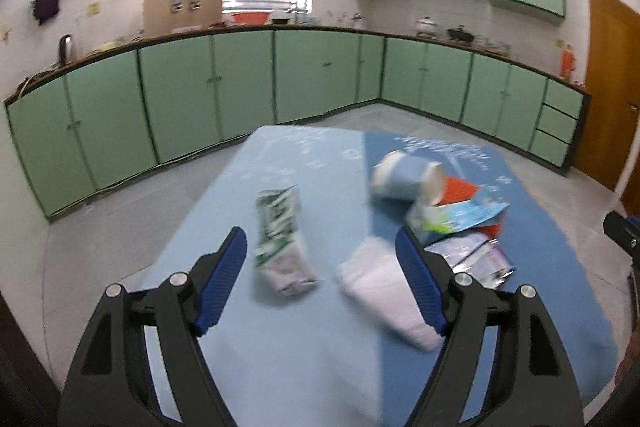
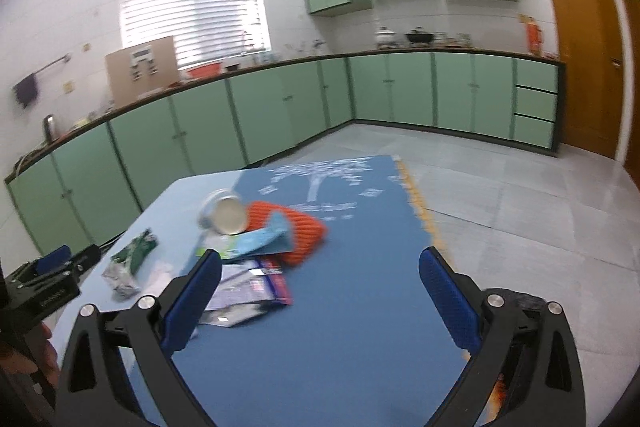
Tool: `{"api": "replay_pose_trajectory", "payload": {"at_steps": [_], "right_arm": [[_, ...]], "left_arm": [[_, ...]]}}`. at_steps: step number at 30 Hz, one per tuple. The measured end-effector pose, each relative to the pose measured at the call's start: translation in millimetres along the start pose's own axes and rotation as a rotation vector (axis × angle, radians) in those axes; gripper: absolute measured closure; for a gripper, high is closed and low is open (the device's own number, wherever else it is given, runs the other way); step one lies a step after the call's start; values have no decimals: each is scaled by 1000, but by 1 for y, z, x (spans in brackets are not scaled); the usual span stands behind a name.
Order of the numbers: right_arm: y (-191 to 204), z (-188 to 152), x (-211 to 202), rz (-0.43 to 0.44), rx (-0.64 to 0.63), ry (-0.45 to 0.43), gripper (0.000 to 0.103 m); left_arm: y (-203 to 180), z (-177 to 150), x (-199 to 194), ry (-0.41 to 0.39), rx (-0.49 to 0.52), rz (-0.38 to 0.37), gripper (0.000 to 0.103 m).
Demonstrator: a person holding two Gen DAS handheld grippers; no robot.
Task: Collect trash
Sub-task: 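Move both tools back over the table toward the milk carton, then grasp the green-white milk carton with the left tool and lift it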
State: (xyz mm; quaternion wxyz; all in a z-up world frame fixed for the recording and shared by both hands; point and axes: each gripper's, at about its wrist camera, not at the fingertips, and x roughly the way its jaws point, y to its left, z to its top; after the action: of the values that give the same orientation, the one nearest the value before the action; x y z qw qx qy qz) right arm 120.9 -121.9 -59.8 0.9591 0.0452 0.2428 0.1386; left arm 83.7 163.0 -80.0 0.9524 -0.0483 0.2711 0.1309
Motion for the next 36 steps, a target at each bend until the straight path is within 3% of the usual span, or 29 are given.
{"api": "replay_pose_trajectory", "payload": {"at_steps": [10,26,27,29,31,36], "right_arm": [[48,-4,23,49,-68,33,6],[58,-5,42,43,-101,63,6],[58,-5,44,44,-101,64,6],[59,-5,47,44,-101,70,6],[60,-6,50,45,-100,76,6],[65,-8,55,57,-108,92,6]], "left_arm": [[40,-11,33,64,-61,19,26],[35,0,95,166,-74,37,24],[34,0,98,178,-70,40,26],[35,-2,103,204,-74,32,47],[39,-2,107,229,-89,22,61],[42,-4,100,208,-116,22,62]]}}
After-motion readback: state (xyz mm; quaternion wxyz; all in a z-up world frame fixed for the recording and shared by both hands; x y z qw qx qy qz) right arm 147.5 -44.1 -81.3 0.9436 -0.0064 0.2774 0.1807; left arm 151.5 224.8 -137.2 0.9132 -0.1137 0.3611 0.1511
